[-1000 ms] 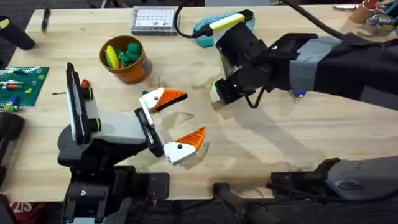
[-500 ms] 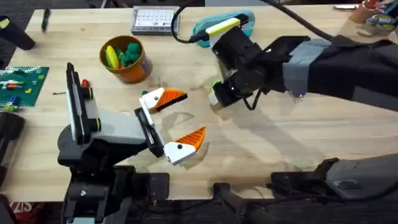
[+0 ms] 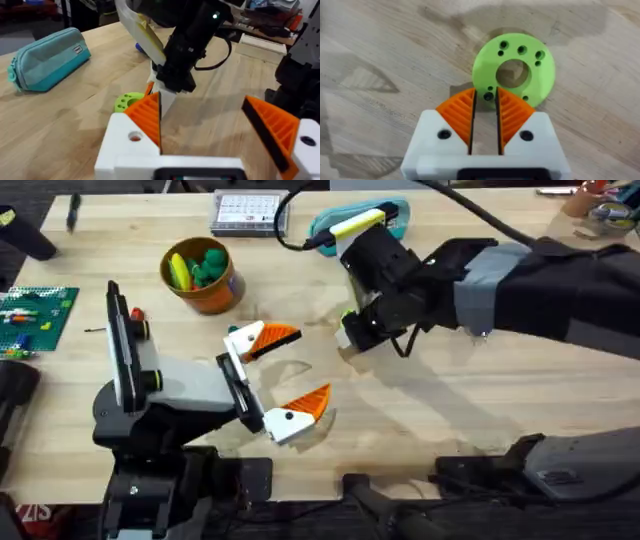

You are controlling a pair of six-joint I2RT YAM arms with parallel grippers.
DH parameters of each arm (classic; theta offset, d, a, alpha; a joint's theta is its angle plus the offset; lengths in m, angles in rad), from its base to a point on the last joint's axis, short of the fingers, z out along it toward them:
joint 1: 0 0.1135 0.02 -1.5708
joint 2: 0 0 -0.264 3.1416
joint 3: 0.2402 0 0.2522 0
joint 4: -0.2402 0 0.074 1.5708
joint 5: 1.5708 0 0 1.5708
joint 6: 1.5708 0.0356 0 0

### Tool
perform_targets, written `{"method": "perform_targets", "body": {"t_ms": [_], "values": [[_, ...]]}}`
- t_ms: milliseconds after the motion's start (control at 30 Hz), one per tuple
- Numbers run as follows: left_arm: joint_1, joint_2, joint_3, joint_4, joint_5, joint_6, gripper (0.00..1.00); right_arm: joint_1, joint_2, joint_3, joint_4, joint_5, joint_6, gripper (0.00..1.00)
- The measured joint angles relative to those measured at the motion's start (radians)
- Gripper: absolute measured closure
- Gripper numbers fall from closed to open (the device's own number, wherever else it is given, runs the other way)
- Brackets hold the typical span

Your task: Pick up the gripper from the table and insert it into the empty holder that is missing its gripper. Then pick up a screw, insert it into the mounting hole, and use the screwdriver to tighten it. Finally, clean up the table by picking up the vegetable and placing it into the bucket.

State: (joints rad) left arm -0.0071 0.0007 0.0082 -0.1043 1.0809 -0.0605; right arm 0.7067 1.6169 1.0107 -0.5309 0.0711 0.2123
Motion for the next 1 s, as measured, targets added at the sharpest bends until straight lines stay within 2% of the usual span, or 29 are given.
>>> {"method": "perform_targets", "body": {"t_ms": [67, 167, 200, 233, 667, 1000], "values": [[0.0, 0.0, 0.0, 0.0, 0.0, 0.0, 0.014, 0.0, 0.0, 0.0, 0.0, 0.001, 0.0, 0.746], [0.0, 0.0, 0.0, 0.0, 0.0, 0.0, 0.014, 0.0, 0.0, 0.0, 0.0, 0.01, -0.004, 0.877], [0.0, 0.0, 0.0, 0.0, 0.0, 0.0, 0.014, 0.0, 0.0, 0.0, 0.002, 0.014, -0.007, 0.956], [0.0, 0.0, 0.0, 0.0, 0.0, 0.0, 0.014, 0.0, 0.0, 0.0, 0.005, 0.016, -0.006, 0.984], [0.0, 0.0, 0.0, 0.0, 0.0, 0.0, 0.014, 0.0, 0.0, 0.013, -0.023, 0.017, -0.011, 0.995], [0.0, 0.0, 0.0, 0.0, 0.0, 0.0, 0.014, 0.0, -0.024, 0.157, -0.172, 0.011, -0.06, 0.995]]}}
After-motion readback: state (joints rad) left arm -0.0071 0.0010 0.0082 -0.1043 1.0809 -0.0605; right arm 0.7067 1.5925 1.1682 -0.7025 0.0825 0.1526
